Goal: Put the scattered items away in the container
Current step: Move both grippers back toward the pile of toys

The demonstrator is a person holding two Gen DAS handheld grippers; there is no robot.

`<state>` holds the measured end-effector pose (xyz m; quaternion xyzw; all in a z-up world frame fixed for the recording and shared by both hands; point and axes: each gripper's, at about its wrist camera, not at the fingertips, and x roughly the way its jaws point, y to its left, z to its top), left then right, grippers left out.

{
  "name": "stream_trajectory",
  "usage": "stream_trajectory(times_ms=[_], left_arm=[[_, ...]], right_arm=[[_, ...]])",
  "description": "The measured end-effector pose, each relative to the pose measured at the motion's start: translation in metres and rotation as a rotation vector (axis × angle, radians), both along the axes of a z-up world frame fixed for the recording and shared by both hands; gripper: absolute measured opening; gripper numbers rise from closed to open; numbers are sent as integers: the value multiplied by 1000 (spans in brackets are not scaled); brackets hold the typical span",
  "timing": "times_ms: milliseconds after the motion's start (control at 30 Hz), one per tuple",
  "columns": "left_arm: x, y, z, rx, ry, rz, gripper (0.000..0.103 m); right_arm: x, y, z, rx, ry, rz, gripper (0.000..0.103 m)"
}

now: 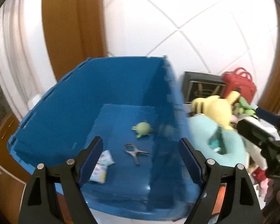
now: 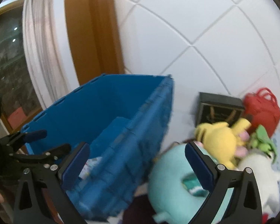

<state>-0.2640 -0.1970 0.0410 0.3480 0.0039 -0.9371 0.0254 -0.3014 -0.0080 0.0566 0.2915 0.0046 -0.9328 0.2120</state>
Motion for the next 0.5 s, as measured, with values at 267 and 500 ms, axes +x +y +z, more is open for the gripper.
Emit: stream_trajectory(times_ms=[267,500], left_arm=[[23,101,-3,1,20,-121,83],[28,170,-24,-1,-35,-128,83]], right_arm=[[33,117,-23,-6,-53,-149,103],[60,224,-34,-29,-83,-266,103]])
